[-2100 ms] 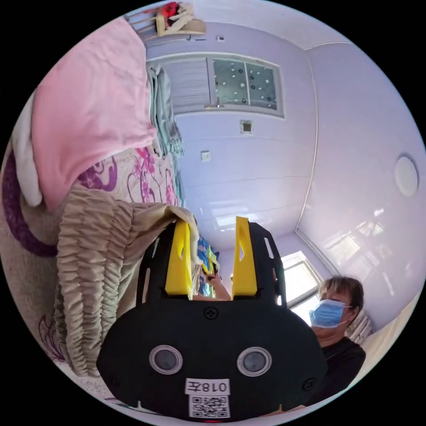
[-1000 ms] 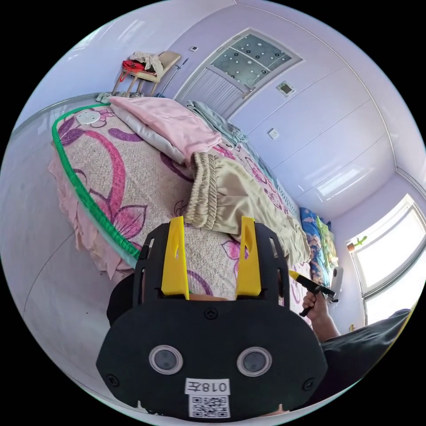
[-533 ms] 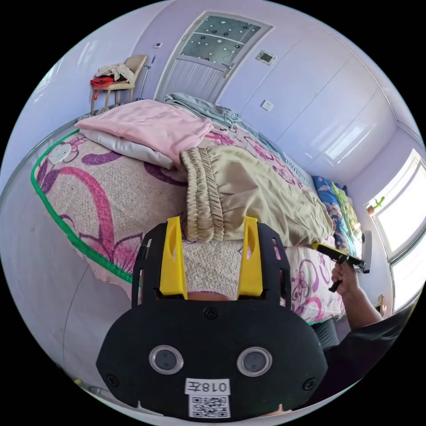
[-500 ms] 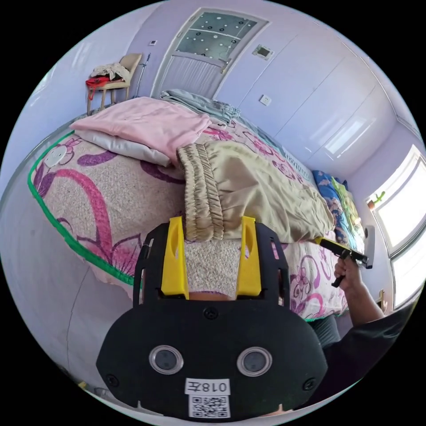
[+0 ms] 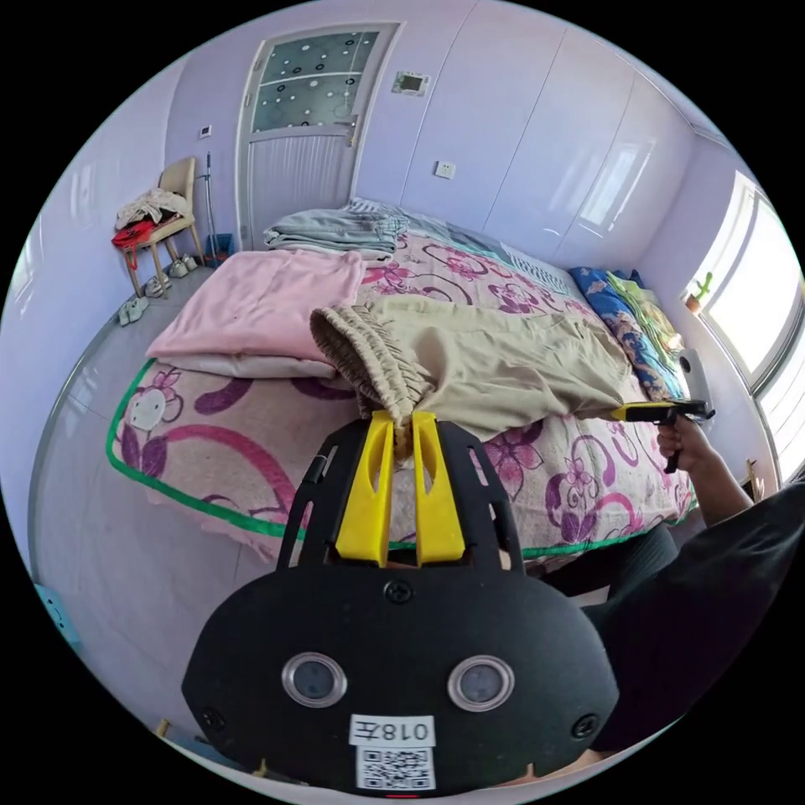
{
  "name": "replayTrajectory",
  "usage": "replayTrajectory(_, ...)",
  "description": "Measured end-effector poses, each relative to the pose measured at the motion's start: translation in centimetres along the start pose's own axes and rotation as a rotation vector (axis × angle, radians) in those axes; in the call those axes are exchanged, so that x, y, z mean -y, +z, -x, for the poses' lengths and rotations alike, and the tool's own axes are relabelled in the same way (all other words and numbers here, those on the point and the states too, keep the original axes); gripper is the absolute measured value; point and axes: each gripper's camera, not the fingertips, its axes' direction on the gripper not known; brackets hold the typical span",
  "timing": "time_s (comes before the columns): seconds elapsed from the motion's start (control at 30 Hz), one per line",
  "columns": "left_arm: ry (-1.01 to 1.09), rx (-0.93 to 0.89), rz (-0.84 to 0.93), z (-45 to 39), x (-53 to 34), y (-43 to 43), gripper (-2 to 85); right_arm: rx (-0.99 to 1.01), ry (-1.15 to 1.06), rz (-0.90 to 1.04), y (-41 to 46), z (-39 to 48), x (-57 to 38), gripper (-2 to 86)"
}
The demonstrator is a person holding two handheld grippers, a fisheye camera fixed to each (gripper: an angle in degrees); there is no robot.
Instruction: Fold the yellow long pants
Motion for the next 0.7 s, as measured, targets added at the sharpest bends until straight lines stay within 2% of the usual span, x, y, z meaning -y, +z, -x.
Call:
replayTrajectory(0.13,-0.07,0.037,0.014,3.8,-1.4,-2.2,4.9,0.135,-0.079,0.093,2.0,2.4,-0.6,1.3)
replayTrajectory(0.23,-0.214,0.0,0.15,7.6,-3.2,0.0,9.9,0.12,-0.094,0.165,5.0,3.4,-1.0,3.5)
replayTrajectory(0.27,-0.26,0.024,0.191,8.1,-4.0,0.3,12.0,0.12,-0.095,0.193,5.6,3.2,-1.3,6.0)
replayTrajectory(0.33,-0.296,0.094,0.162,7.5,-5.1,-1.0,14.0,0.188,-0.076,0.185,5.0,2.4,-2.1,7.7)
replayTrajectory(0.43,-0.254,0.145,0.025,3.3,-6.2,-4.3,14.5,0.284,-0.051,0.059,0.7,-0.1,-4.6,8.1)
replayTrajectory(0.57,0.04,0.095,0.002,-7.3,-4.3,-3.7,13.6,0.111,0.141,-0.258,-8.8,-8.0,-9.1,8.0)
replayTrajectory(0.7,0.186,-0.109,0.005,-16.0,-2.3,0.8,13.6,-0.04,0.356,-0.509,-17.1,-16.5,-11.7,8.5)
